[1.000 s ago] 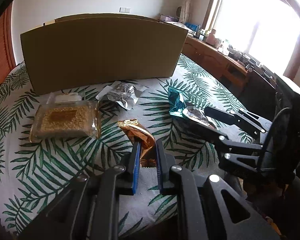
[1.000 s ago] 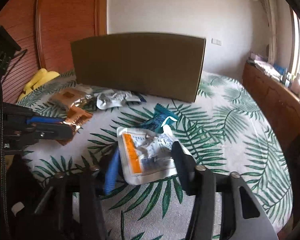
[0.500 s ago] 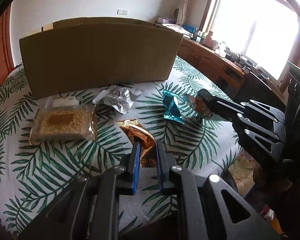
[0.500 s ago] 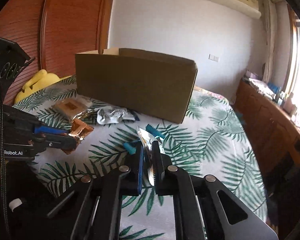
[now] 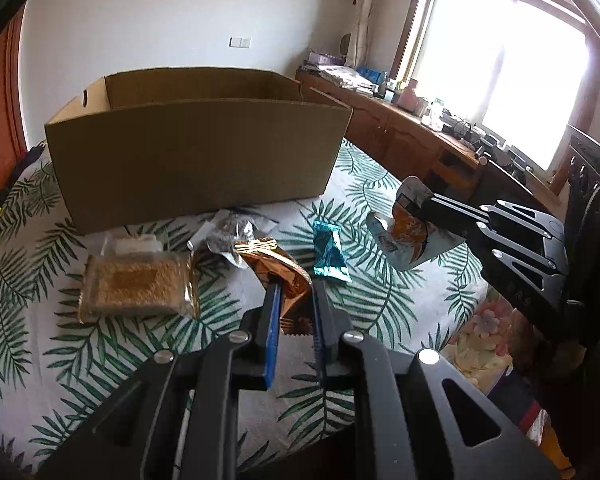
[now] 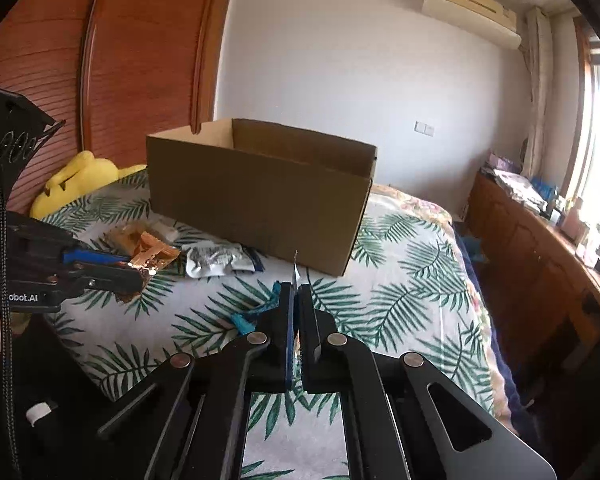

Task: Organize snacks
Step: 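Lift both held snacks and carry them over the cardboard box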

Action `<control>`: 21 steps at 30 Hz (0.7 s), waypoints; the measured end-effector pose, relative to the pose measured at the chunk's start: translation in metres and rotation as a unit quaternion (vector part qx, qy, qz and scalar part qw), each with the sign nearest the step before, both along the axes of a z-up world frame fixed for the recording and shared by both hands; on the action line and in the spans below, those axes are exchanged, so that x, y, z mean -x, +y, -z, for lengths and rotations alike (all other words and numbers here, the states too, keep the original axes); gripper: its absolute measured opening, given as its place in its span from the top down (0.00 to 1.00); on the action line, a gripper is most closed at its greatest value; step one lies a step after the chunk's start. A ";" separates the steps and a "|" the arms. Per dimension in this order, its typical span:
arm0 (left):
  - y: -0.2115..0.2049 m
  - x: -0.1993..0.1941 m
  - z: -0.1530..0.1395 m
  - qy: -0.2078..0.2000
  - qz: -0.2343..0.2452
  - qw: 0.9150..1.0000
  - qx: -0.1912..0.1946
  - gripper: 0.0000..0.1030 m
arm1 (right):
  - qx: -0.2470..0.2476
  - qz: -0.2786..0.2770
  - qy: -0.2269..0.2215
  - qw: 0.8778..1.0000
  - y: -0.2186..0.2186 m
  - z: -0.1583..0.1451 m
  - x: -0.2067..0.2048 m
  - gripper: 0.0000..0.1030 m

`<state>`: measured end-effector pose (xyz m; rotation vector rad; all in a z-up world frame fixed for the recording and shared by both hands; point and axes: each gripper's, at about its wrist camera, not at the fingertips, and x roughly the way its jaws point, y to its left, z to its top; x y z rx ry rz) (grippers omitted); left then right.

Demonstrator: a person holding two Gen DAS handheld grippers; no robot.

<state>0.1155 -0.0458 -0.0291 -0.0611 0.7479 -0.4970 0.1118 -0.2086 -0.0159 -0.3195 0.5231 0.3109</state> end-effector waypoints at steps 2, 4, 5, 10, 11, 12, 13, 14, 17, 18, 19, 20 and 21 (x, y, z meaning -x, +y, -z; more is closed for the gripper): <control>0.001 -0.002 -0.006 -0.006 -0.002 1.000 -0.001 0.89 | 0.004 -0.005 -0.005 1.000 0.002 -0.008 0.000 1.00; 0.004 -0.004 -0.013 -0.012 -0.005 1.000 -0.001 0.89 | 0.005 -0.008 -0.010 1.000 0.003 -0.016 -0.001 1.00; 0.005 -0.004 -0.017 -0.016 -0.006 1.000 -0.002 0.89 | 0.006 -0.010 -0.012 1.000 0.004 -0.020 -0.002 1.00; 0.012 -0.010 -0.034 -0.034 -0.011 0.999 -0.011 0.89 | 0.013 -0.021 -0.027 0.999 0.011 -0.038 -0.007 1.00; 0.014 -0.012 -0.037 -0.037 -0.012 0.999 -0.012 0.89 | 0.016 -0.023 -0.031 0.999 0.013 -0.041 -0.009 1.00; 0.015 -0.014 -0.040 -0.039 -0.013 0.999 -0.013 0.89 | 0.019 -0.024 -0.035 0.999 0.015 -0.044 -0.011 1.00; 0.016 -0.017 -0.043 -0.042 -0.015 0.999 -0.015 0.89 | 0.020 -0.026 -0.039 0.999 0.017 -0.048 -0.013 1.00; 0.017 -0.019 -0.046 -0.044 -0.015 0.999 -0.016 0.89 | 0.021 -0.027 -0.042 0.999 0.019 -0.052 -0.014 1.00; 0.020 -0.028 -0.056 -0.052 -0.019 0.998 -0.019 0.89 | 0.024 -0.033 -0.056 0.998 0.027 -0.064 -0.021 1.00; 0.021 -0.031 -0.059 -0.056 -0.021 0.998 -0.021 0.89 | 0.024 -0.034 -0.059 0.997 0.029 -0.066 -0.023 1.00; 0.022 -0.034 -0.062 -0.059 -0.023 0.998 -0.023 0.89 | 0.025 -0.036 -0.064 0.997 0.031 -0.069 -0.025 1.00; 0.023 -0.037 -0.065 -0.061 -0.024 0.998 -0.025 0.89 | 0.026 -0.037 -0.067 0.997 0.034 -0.073 -0.027 1.00; 0.024 -0.040 -0.068 -0.063 -0.025 0.997 -0.027 0.89 | 0.026 -0.039 -0.070 0.996 0.038 -0.076 -0.029 1.00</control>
